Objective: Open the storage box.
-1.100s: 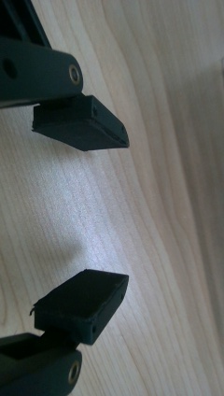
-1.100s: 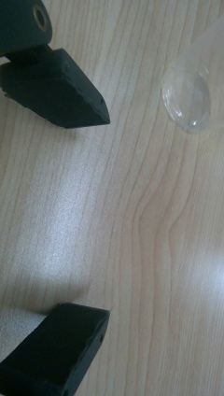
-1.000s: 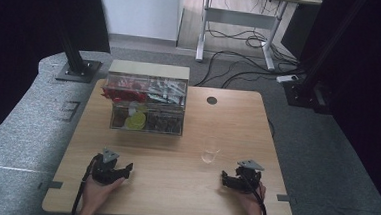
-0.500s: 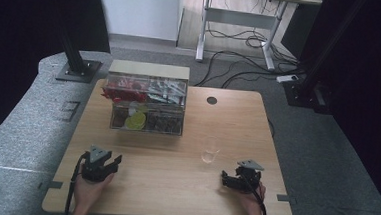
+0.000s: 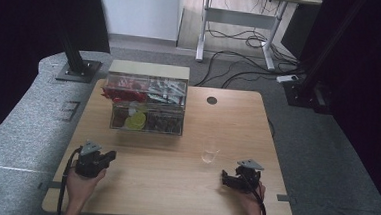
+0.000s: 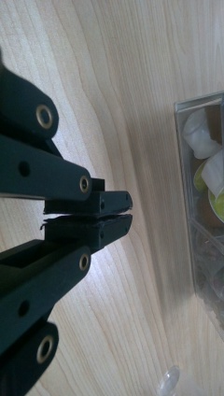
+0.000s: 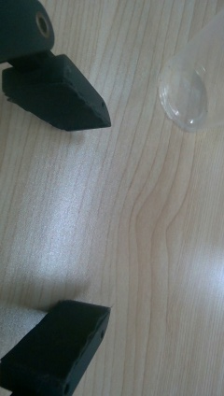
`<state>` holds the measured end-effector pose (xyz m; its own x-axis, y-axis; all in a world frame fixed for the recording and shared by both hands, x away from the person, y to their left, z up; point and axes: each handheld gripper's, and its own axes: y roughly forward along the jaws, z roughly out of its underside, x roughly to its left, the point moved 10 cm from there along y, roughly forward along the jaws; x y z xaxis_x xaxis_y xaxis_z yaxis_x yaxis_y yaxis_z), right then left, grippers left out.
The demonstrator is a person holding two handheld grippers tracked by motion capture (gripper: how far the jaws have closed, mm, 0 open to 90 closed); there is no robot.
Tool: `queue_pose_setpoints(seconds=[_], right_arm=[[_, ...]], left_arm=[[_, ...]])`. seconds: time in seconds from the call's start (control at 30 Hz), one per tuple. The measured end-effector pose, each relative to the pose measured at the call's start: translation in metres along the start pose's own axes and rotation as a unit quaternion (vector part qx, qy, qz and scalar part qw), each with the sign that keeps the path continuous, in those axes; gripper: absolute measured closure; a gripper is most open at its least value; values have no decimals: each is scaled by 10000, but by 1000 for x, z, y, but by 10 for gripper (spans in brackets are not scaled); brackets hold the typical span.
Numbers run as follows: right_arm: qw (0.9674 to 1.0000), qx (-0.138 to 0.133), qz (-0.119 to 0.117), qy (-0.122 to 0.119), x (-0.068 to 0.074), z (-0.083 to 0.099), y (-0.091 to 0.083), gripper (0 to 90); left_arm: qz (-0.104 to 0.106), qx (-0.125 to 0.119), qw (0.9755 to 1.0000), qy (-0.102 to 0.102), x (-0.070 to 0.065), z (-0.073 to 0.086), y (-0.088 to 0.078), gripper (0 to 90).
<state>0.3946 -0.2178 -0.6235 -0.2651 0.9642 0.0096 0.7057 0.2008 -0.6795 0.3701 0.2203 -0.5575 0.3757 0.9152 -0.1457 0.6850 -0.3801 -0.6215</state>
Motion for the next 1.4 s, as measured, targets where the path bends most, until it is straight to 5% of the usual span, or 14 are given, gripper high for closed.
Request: queue_pose_setpoints(seconds=[0.57, 1.4], right_arm=[[10000, -4, -4, -6, 0, 0, 0, 96], [10000, -2, -11, 4, 0, -1, 1, 102]], left_arm=[[-10, -169, 9996, -229, 8, -23, 9, 900], [220, 69, 9994, -256, 15, -37, 45, 900]])
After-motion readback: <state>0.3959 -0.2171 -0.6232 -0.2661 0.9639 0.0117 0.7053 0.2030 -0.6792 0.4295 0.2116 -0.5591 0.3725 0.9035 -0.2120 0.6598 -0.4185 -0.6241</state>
